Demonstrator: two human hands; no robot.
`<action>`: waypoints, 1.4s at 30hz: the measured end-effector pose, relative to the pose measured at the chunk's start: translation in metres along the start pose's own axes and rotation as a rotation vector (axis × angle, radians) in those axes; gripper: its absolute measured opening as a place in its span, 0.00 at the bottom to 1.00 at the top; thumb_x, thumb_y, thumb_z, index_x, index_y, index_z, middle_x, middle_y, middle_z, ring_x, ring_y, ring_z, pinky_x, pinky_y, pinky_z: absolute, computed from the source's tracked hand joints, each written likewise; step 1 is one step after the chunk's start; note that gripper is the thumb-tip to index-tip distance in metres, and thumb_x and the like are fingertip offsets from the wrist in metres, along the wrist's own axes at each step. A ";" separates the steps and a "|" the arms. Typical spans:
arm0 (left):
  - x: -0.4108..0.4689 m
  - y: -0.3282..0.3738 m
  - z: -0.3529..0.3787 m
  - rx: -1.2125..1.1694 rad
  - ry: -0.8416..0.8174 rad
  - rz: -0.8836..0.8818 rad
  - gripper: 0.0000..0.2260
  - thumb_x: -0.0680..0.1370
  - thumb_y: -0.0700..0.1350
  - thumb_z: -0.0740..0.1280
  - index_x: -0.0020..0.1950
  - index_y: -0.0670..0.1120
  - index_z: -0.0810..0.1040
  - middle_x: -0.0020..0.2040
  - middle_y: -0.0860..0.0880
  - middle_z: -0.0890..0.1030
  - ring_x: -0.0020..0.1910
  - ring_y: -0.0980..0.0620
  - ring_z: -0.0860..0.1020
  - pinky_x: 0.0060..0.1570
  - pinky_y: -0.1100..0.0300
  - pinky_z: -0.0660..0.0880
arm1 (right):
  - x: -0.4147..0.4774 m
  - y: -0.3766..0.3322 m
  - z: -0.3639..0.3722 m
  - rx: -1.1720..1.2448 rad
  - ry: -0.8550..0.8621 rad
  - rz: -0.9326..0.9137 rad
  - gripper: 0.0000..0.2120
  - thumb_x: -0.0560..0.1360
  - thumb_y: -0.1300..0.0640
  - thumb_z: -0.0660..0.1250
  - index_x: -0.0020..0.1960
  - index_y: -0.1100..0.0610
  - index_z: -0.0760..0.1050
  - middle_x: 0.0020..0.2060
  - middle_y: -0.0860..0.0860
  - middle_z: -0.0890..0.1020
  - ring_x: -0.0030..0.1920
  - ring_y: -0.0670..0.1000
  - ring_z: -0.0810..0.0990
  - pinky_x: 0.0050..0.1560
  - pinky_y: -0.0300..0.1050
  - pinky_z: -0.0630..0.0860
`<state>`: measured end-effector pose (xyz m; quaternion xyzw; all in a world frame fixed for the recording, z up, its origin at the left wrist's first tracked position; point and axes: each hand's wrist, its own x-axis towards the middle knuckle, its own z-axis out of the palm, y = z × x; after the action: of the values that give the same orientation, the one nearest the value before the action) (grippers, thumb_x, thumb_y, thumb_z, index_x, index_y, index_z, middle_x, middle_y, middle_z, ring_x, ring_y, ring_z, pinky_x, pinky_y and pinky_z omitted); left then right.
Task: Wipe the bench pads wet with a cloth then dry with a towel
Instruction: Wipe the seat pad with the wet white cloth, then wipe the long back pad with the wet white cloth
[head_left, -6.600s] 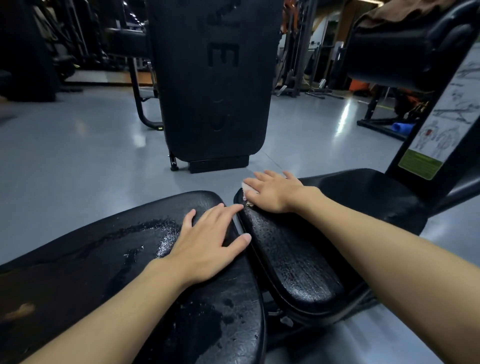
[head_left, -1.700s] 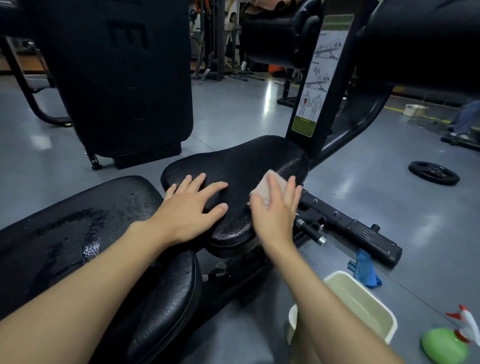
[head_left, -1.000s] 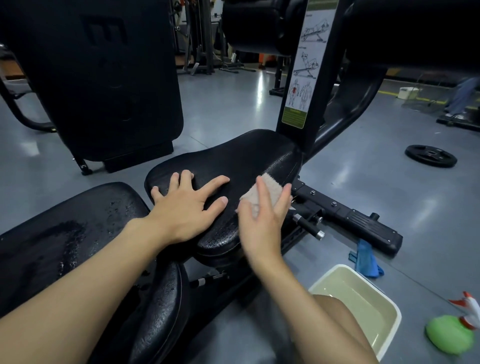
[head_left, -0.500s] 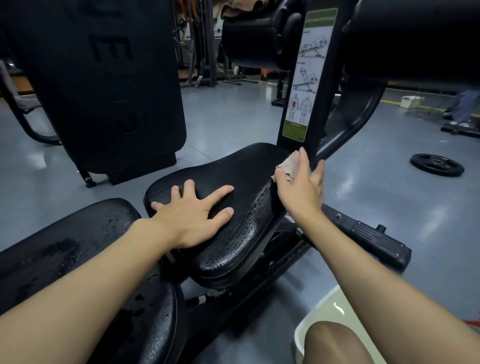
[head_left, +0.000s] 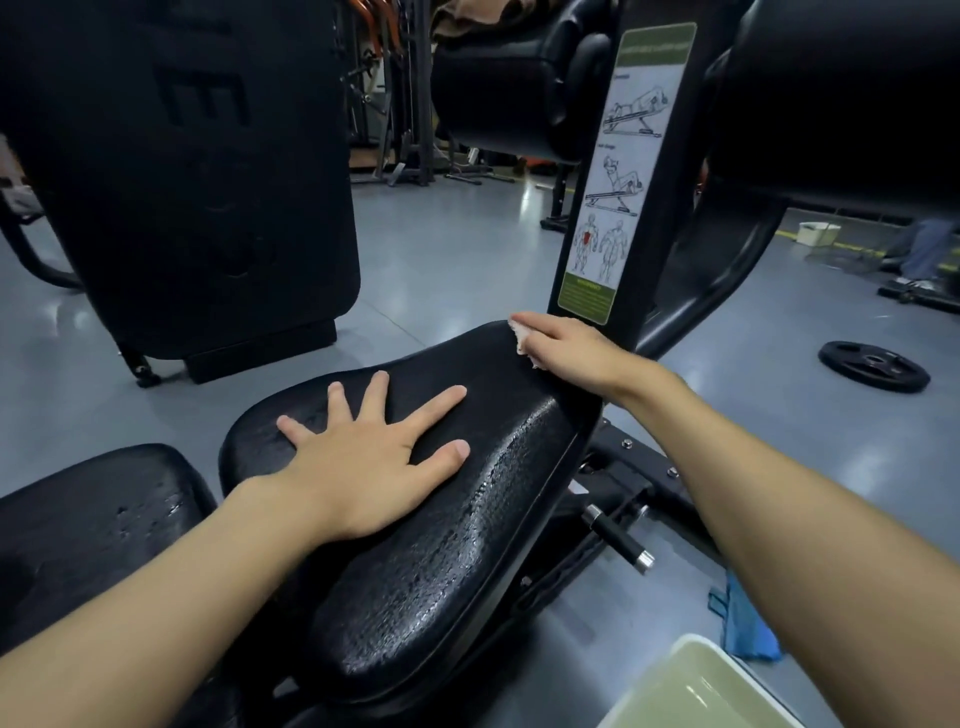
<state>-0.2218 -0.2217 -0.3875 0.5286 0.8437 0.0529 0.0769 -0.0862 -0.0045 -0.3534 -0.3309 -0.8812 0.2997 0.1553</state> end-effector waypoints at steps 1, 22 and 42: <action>0.000 0.000 0.000 -0.002 -0.002 -0.004 0.26 0.68 0.78 0.39 0.64 0.84 0.35 0.82 0.48 0.39 0.79 0.35 0.37 0.67 0.22 0.42 | 0.006 -0.002 -0.001 -0.002 -0.028 0.005 0.23 0.82 0.49 0.56 0.76 0.44 0.67 0.67 0.45 0.75 0.61 0.43 0.70 0.64 0.39 0.63; -0.003 0.007 -0.004 0.012 -0.028 -0.030 0.25 0.67 0.77 0.38 0.62 0.85 0.33 0.81 0.50 0.37 0.79 0.39 0.36 0.71 0.26 0.44 | 0.009 0.005 0.002 -0.297 -0.040 -0.079 0.23 0.80 0.43 0.50 0.75 0.34 0.62 0.77 0.45 0.62 0.74 0.54 0.65 0.71 0.53 0.65; 0.156 0.047 -0.028 -0.350 0.067 0.453 0.14 0.77 0.50 0.59 0.57 0.48 0.78 0.57 0.49 0.82 0.58 0.47 0.79 0.57 0.46 0.76 | -0.010 -0.012 0.022 -0.260 0.282 -0.281 0.39 0.74 0.35 0.31 0.81 0.49 0.45 0.74 0.49 0.61 0.75 0.49 0.58 0.74 0.53 0.57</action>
<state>-0.2525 -0.0610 -0.3635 0.6803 0.6843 0.2308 0.1251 -0.0954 -0.0280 -0.3639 -0.2609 -0.9193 0.1100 0.2733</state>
